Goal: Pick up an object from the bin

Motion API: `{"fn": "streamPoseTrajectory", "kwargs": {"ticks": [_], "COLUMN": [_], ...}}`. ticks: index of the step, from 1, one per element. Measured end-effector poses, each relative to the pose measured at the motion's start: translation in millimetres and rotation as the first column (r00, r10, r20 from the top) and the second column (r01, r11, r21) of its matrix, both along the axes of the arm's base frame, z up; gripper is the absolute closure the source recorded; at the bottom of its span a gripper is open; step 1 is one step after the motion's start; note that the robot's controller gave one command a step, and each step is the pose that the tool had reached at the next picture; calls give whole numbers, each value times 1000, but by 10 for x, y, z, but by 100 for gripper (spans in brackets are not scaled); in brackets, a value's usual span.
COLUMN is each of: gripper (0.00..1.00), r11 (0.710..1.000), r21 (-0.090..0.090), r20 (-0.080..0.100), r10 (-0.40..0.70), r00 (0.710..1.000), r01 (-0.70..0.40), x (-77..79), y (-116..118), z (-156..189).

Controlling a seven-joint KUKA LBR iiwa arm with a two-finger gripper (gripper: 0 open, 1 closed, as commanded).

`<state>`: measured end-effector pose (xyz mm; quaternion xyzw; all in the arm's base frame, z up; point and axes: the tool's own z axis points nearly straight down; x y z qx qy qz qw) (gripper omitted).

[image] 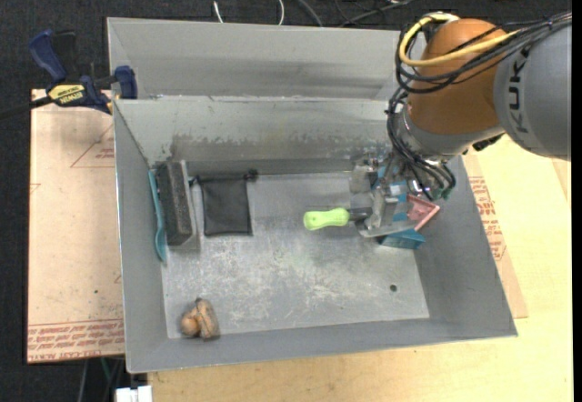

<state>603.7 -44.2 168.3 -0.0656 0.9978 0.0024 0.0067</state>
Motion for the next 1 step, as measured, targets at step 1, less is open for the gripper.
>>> {"fn": "streamPoseTrajectory", "kwargs": {"ticks": [1], "gripper": [100], "r11": [998], "r21": [-3], "r20": [-2], "r10": [60], "r00": [998], "r01": [-60], "x": [-271], "y": [-151], "z": [700]}}
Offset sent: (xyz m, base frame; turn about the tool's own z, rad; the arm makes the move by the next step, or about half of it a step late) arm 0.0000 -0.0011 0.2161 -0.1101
